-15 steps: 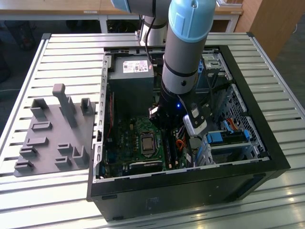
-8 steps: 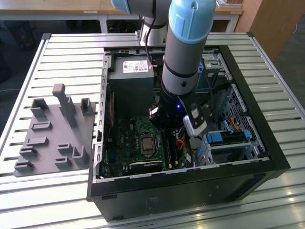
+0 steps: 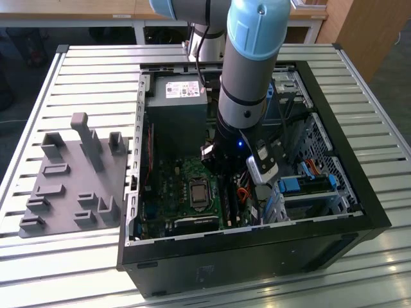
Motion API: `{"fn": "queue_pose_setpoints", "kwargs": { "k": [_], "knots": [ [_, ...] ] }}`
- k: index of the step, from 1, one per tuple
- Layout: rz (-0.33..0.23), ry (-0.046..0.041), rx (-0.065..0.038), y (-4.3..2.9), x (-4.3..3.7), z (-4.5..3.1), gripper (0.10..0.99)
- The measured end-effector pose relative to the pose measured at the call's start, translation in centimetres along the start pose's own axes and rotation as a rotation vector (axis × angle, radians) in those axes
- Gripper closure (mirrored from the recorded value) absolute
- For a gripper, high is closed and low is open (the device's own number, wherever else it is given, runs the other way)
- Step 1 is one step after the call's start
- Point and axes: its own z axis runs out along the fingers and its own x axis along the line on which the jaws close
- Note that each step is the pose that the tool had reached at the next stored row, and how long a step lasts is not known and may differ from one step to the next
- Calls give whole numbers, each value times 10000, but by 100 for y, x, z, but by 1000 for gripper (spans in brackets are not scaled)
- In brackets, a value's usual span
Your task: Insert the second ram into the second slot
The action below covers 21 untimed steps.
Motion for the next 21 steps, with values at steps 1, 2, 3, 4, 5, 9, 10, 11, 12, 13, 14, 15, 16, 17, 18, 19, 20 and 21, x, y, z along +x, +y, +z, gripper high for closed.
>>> {"fn": "queue_pose_setpoints", "kwargs": {
  "k": [1, 2, 3, 4, 5, 9, 10, 11, 12, 13, 14, 15, 16, 17, 18, 19, 20, 21],
  "knots": [
    [0, 0, 1, 0, 0, 0, 949],
    [0, 0, 2, 0, 0, 0, 941],
    [1, 0, 2, 0, 0, 0, 941],
    [1, 0, 2, 0, 0, 0, 941],
    [0, -1, 0, 0, 0, -1, 878],
    [0, 0, 2, 1, 1, -54, 878],
    [0, 1, 3, 1, 1, -71, 878],
    [0, 1, 5, 1, 2, -89, 878],
    [1, 0, 6, 1, 2, -107, 878],
    [0, 0, 13, 1, 2, -129, 878],
    [1, 2, 17, 1, 3, -149, 878],
    [0, 1, 17, 2, 3, -158, 878],
    [0, 0, 16, 2, 3, -160, 890],
    [1, 0, 14, 2, 3, -160, 890],
    [0, 0, 14, 2, 3, -160, 953],
    [1, 1, 16, 2, 3, -159, 953],
    [1, 0, 15, 2, 3, -154, 980],
    [1, 1, 17, 2, 1, -146, 980]
  ]
}}
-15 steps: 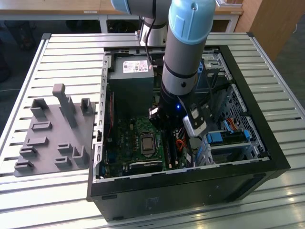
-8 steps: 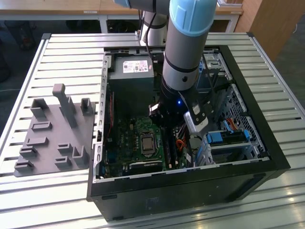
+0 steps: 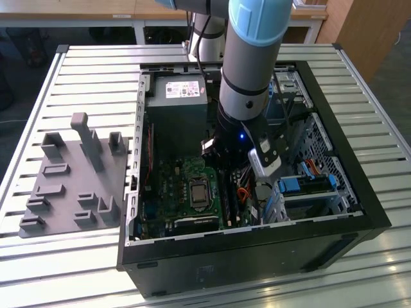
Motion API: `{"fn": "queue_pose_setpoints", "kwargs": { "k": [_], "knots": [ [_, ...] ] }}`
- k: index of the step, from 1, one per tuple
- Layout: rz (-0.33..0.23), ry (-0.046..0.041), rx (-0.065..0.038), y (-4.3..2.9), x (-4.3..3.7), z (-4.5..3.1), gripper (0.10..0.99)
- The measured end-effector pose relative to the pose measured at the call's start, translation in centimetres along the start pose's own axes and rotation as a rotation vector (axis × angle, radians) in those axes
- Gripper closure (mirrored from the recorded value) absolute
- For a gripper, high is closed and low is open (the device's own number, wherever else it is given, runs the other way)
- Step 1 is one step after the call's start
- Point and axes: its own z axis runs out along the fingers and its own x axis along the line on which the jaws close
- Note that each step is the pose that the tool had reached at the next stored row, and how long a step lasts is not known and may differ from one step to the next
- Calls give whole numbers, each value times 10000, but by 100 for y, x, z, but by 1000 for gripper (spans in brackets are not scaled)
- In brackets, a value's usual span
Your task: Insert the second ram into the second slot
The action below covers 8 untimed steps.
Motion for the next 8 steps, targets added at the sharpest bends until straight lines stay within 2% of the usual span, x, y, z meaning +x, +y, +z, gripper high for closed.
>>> {"fn": "queue_pose_setpoints", "kwargs": {
  "k": [8],
  "knots": [
    [-2, 0, -2, -1, -3, 62, 980]
  ]
}}
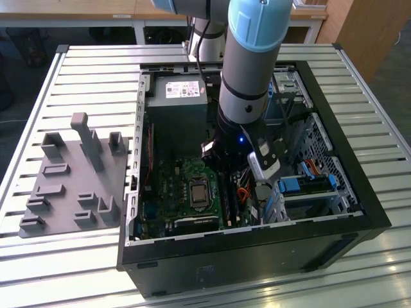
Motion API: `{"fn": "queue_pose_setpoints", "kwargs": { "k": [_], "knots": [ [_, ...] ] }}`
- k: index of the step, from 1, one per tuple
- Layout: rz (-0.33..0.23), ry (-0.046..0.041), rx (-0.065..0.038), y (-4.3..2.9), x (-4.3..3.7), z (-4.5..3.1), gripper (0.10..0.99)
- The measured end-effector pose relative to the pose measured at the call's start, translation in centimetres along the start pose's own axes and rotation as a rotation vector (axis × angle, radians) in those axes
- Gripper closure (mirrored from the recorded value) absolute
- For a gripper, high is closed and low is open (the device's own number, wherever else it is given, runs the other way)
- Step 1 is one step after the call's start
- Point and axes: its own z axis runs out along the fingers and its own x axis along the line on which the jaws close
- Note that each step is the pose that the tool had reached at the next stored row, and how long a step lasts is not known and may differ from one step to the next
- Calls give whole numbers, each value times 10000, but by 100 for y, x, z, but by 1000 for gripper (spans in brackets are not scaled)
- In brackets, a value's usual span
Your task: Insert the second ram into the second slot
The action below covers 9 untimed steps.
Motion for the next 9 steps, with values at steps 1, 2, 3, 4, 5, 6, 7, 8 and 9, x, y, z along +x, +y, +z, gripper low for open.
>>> {"fn": "queue_pose_setpoints", "kwargs": {
  "k": [1, 2, 3, 4, 5, 6, 7, 8, 9],
  "knots": [
    [0, 0, 1, 0, 0, 7, 980],
    [0, 0, 1, 0, 0, 14, 980],
    [0, 0, 1, 0, 0, 21, 980],
    [-1, 2, 6, -1, 0, 28, 980],
    [0, 2, 9, -1, 0, 33, 980],
    [0, 3, 10, -2, 0, 39, 980],
    [-1, 3, 10, -1, -1, 45, 980],
    [-1, 3, 9, -2, -1, 52, 980],
    [-1, 1, 6, -1, -1, 59, 980]
  ]
}}
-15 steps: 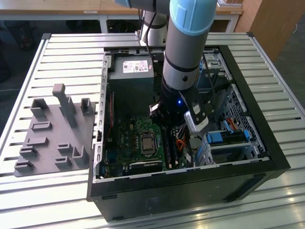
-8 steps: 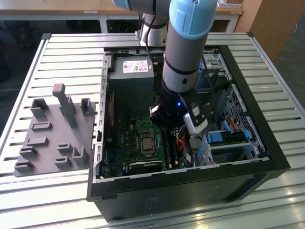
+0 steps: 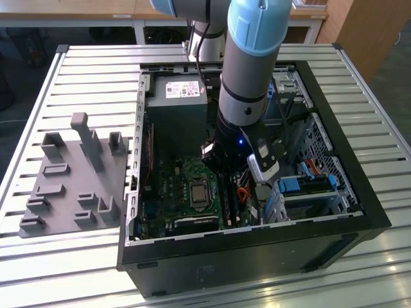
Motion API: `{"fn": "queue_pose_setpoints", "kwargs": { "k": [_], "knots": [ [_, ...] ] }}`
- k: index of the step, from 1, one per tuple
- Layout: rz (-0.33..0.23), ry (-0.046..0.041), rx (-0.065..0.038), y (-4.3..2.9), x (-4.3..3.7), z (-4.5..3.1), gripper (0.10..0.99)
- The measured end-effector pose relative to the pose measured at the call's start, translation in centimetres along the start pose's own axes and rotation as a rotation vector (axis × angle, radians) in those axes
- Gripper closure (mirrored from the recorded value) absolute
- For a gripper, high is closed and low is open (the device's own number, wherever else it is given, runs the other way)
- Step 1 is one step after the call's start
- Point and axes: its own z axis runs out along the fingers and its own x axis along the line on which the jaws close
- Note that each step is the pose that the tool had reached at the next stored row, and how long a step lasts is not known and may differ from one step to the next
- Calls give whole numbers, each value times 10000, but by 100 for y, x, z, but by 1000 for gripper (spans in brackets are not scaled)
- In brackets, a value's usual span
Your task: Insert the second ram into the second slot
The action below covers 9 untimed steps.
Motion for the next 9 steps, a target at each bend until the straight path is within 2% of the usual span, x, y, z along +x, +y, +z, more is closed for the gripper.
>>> {"fn": "queue_pose_setpoints", "kwargs": {
  "k": [6, 9],
  "knots": [
    [0, 0, 2, 0, 0, 26, 980],
    [-6, -12, -44, 5, -1, -12, 980]
  ]
}}
